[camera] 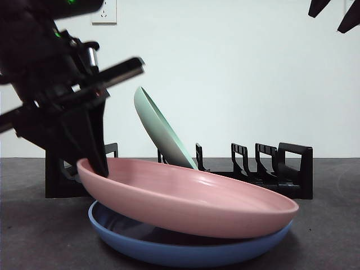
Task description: Place the plate
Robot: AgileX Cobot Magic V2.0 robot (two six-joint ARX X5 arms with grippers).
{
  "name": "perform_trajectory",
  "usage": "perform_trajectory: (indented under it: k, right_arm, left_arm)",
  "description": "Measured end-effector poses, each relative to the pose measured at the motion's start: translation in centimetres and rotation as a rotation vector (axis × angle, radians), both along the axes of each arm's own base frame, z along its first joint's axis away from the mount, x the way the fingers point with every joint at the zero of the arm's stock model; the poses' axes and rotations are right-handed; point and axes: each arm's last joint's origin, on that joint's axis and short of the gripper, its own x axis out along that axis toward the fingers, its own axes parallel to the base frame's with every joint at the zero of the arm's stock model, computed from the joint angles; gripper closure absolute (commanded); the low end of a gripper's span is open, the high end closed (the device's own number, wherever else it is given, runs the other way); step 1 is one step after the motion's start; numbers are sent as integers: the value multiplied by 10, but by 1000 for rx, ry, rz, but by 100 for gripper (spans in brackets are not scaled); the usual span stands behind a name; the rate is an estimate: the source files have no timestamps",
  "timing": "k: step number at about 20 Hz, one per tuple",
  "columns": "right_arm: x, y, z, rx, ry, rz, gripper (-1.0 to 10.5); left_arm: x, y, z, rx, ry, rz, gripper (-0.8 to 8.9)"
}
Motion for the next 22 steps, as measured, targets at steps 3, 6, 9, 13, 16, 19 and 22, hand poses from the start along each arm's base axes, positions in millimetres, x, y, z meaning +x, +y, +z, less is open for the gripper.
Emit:
perform_trajectory:
  k: [3,6,9,13,16,19,22]
  right_arm:
    - [0,0,0,-3,6,0,691]
    - [-1,0,-1,-4,8,0,691]
    - [-1,0,-1,-7,14,0,691]
    - [-1,0,-1,-7,14,0,691]
    - [-1,0,-1,-7,14,0,691]
    - [-1,0,-1,-7,14,0,691]
    - [-1,0,-1,-7,14,0,691]
  left_arm:
    - [5,-4,-9,9,17,-2,799]
    - [6,-6,-14,16,25,-1,791]
    - [7,-6,-13,14,23,-1,729]
    - [6,-5,-14,26,37,-1,476]
    - [3,0,-14,62,77,7,458]
    - [-1,11,7,73,17,29,459]
    - [-14,33,46,15,-138,-4,460]
